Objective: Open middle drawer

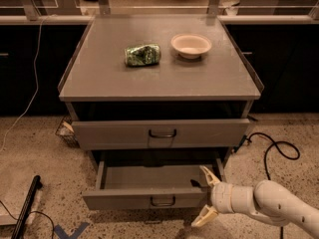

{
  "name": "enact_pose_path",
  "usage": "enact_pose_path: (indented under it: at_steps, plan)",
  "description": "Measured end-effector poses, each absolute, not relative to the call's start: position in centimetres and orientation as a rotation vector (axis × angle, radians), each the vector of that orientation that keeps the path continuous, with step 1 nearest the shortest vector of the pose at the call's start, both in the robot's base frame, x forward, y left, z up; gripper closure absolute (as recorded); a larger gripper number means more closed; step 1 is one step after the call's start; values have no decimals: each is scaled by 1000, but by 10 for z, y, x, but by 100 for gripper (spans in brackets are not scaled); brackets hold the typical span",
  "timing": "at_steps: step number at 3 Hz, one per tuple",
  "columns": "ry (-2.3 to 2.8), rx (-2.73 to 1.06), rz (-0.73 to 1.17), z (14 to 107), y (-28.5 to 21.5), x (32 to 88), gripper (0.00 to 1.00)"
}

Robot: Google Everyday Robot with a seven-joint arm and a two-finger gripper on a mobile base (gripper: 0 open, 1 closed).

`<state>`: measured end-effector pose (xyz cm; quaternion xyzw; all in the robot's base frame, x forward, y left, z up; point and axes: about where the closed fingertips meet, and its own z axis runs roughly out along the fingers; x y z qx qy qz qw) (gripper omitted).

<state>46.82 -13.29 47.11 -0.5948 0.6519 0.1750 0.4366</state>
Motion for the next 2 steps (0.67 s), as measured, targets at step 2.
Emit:
enact_pose_path:
  at_steps: [2]
  plan:
    - [1702,-1496,412,449,-146,480,0]
